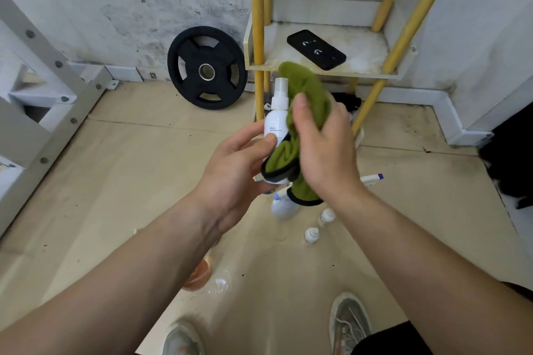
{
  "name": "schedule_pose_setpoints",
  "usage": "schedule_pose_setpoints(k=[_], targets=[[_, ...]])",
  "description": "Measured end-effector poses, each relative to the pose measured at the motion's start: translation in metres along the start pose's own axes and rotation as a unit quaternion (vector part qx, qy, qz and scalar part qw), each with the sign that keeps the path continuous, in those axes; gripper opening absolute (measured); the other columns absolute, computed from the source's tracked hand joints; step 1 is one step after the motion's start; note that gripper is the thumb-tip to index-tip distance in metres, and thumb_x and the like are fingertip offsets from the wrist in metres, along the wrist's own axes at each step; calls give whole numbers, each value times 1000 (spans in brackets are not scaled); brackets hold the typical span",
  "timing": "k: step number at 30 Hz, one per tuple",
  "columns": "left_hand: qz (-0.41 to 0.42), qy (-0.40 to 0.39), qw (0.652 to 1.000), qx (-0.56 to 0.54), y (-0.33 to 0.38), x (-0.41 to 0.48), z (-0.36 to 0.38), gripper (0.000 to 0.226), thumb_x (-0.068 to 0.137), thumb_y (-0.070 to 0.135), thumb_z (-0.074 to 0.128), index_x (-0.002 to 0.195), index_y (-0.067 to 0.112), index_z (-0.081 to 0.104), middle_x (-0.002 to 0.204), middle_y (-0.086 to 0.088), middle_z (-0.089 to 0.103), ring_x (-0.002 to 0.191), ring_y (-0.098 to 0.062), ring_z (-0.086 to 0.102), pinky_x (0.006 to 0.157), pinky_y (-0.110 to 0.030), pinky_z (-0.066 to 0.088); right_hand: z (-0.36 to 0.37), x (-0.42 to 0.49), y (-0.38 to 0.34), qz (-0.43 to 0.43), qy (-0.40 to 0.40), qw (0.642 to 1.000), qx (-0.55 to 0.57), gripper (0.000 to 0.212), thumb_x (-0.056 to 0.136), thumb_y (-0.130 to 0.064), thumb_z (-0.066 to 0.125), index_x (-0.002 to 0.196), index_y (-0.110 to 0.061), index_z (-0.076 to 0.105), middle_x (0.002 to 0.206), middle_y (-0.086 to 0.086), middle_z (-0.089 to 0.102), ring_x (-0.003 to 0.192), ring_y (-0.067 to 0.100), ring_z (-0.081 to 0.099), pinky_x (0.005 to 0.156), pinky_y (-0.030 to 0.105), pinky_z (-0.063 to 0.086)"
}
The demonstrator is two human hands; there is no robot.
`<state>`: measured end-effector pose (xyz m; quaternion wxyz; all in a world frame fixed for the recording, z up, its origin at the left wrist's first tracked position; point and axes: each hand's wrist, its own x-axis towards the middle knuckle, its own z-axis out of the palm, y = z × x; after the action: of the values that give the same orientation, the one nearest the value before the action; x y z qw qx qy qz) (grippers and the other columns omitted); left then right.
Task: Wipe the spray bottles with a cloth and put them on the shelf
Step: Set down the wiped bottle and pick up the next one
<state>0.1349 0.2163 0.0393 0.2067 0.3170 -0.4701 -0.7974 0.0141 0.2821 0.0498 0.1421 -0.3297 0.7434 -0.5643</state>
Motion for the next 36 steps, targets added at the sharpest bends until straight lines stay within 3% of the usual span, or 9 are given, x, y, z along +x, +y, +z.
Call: schedule_pose_setpoints(k=[4,6,11,16,21,25,28,33,36], targets=[[-3,69,998,1,4,6,-5,31,93,13,64,121,25,71,113,-12,73,80,-23,65,65,-36,56,18,-29,7,-42,-53,969,-237,62,95,-58,41,149,-27,40,136,4,38,120,30,49,96,41,47],[-11,89,996,-2,4,6,-8,32,92,10,64,119,25,72,106,-7,75,76,-22,66,66,-32,54,20,-35,10,-27,-89,959,-267,66,93,-61,36,150,-29,36,138,4,36,123,30,47,95,41,47],[-30,38,999,0,-8,0,-4,33,89,12,69,121,20,70,111,-14,73,87,-27,68,82,-44,57,2,-6,15,41,-61,984,-161,44,102,-52,43,138,-28,51,127,2,48,110,19,52,91,34,42],[-5,2,999,46,-13,-3,6,30,94,10,64,121,21,70,106,-6,75,89,-21,72,78,-39,61,-4,13,20,115,24,993,1,26,104,-48,46,95,-30,61,110,2,65,90,6,60,76,29,42],[4,101,994,43,-2,3,-1,27,101,18,55,127,14,63,113,-19,72,78,-25,68,60,-37,57,15,-21,23,60,-83,992,-79,43,102,-53,43,136,-29,53,128,-5,45,110,11,52,93,29,40],[15,117,989,85,-4,0,-2,23,101,27,58,121,15,59,99,-23,72,73,-29,64,61,-38,53,15,-22,21,61,-94,991,-76,44,104,-51,42,141,-31,50,129,-6,43,113,10,49,91,26,36],[15,83,993,83,-7,-2,4,35,99,37,61,123,11,58,94,-26,70,70,-33,63,62,-45,51,13,-18,19,58,-74,994,-62,44,103,-53,41,139,-31,52,126,-6,46,108,10,52,93,31,42],[31,52,990,129,-2,-5,3,30,104,30,49,98,11,71,83,-9,69,71,-22,63,60,-28,50,12,-15,18,90,-66,993,36,18,104,-50,42,102,-42,58,118,-4,53,105,6,56,97,33,44],[61,57,975,206,-2,-5,1,34,106,32,48,92,13,72,87,-11,74,79,-27,68,77,-37,55,13,-12,21,103,-58,991,67,19,102,-54,44,91,-46,57,118,-4,61,110,10,59,104,39,46]])
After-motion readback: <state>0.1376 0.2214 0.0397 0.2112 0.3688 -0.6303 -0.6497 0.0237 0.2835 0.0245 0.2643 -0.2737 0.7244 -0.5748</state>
